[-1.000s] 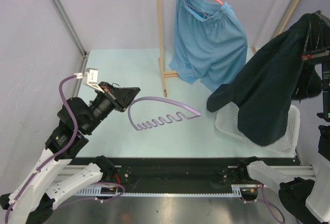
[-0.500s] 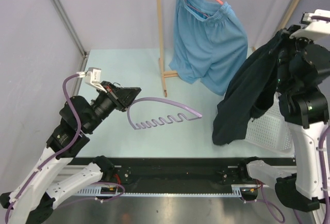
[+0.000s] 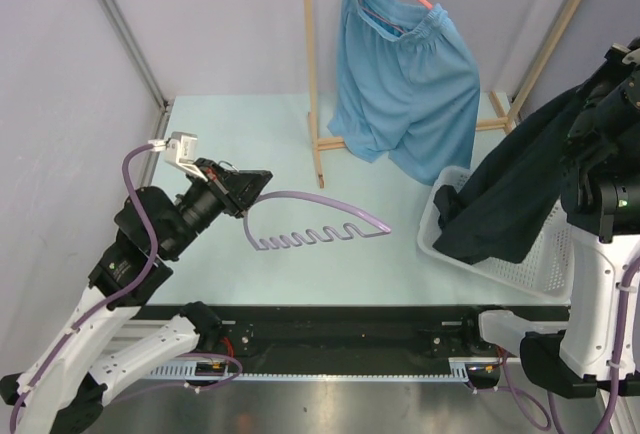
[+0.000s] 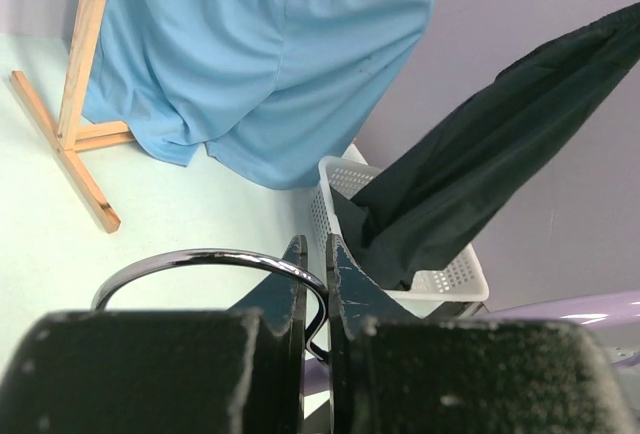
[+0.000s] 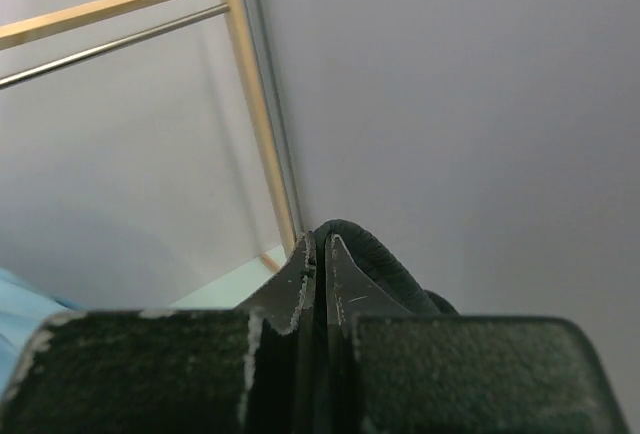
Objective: Remove the shorts from the hanger
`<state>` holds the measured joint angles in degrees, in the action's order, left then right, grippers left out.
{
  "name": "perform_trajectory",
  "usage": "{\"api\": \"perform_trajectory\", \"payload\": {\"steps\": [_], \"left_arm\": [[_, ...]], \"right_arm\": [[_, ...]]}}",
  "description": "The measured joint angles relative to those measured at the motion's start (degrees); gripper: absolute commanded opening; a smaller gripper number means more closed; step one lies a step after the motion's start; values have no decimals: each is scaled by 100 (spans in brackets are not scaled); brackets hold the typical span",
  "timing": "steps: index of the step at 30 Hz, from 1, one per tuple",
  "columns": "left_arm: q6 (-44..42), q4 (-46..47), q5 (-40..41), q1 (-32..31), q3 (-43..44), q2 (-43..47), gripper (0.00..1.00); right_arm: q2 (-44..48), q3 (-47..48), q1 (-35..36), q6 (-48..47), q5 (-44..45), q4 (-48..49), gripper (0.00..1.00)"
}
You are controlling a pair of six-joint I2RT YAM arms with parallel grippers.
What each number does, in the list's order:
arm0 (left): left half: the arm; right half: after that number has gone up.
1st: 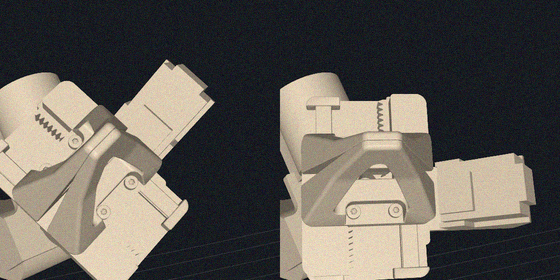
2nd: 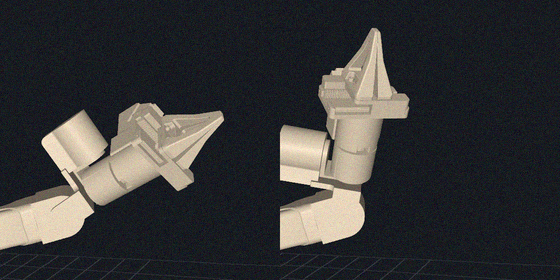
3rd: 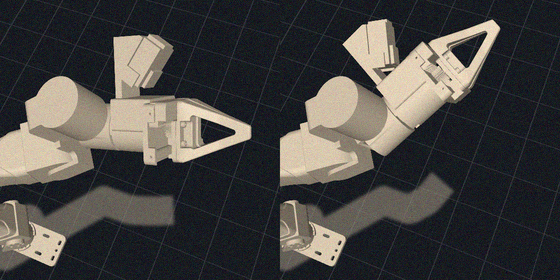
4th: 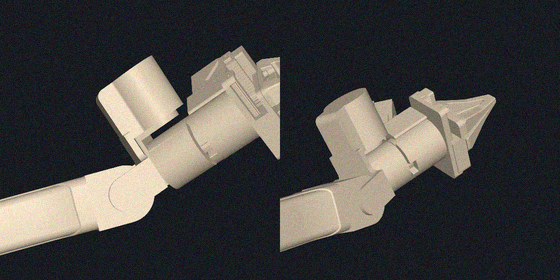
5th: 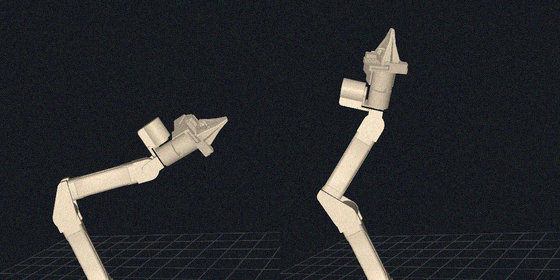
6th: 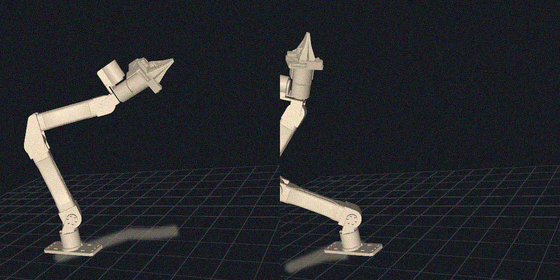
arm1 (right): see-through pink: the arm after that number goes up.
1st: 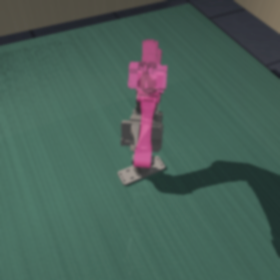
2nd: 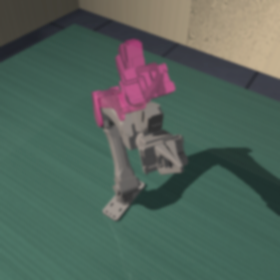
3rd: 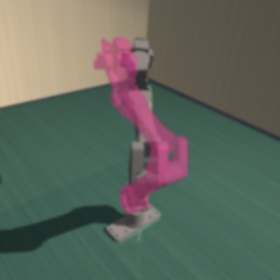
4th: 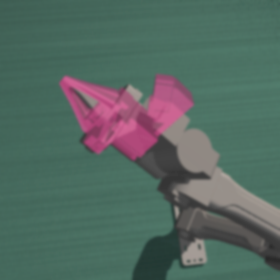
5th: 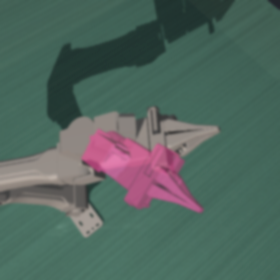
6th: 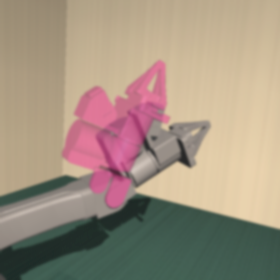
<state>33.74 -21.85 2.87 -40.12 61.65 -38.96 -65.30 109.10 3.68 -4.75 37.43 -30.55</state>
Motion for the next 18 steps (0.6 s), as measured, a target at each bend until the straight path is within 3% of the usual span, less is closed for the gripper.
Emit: {"api": "perform_trajectory", "payload": {"steps": [7,18], "left_arm": [[-83,-24,-2,0,0,-15,0],[-258,-50,-74,0,7,-328,0]], "right_arm": [[87,-313,-155,133,20,-240,0],[1423,-3547,-173,2339,-1292,-1252,0]]}}
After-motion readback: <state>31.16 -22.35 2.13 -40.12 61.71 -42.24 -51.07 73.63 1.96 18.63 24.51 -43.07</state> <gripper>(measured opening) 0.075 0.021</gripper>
